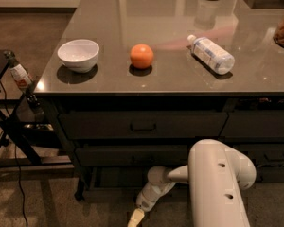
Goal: Open bottom drawer
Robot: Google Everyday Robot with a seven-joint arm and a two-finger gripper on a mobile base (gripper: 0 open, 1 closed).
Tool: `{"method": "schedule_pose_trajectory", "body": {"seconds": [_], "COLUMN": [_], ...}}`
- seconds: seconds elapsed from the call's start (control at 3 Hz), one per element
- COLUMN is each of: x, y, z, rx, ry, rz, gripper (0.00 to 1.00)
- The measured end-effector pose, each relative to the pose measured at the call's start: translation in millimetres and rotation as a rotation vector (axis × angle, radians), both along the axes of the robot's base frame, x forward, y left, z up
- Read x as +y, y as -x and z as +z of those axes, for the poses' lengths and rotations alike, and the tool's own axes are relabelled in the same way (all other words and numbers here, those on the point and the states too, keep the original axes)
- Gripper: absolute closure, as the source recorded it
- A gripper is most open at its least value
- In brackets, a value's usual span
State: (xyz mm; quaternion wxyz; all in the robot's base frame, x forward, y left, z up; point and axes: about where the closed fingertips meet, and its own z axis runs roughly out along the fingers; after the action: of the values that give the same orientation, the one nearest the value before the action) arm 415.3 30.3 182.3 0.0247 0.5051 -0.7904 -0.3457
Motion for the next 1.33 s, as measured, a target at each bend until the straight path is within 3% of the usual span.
{"method": "schedule_pose_trajectory", "body": {"seconds": [0.33, 1.0, 1.33], "x": [1.9, 1.7, 2.6], "y": [11.1, 11.9, 38.3], "z": [0.8, 4.9, 11.6], "rx": [0.027, 0.027, 0.064], "ry": [-0.003, -0.004, -0.021], "rz": [0.007, 0.007, 0.028], "gripper": [0.00, 0.00, 0.00]}}
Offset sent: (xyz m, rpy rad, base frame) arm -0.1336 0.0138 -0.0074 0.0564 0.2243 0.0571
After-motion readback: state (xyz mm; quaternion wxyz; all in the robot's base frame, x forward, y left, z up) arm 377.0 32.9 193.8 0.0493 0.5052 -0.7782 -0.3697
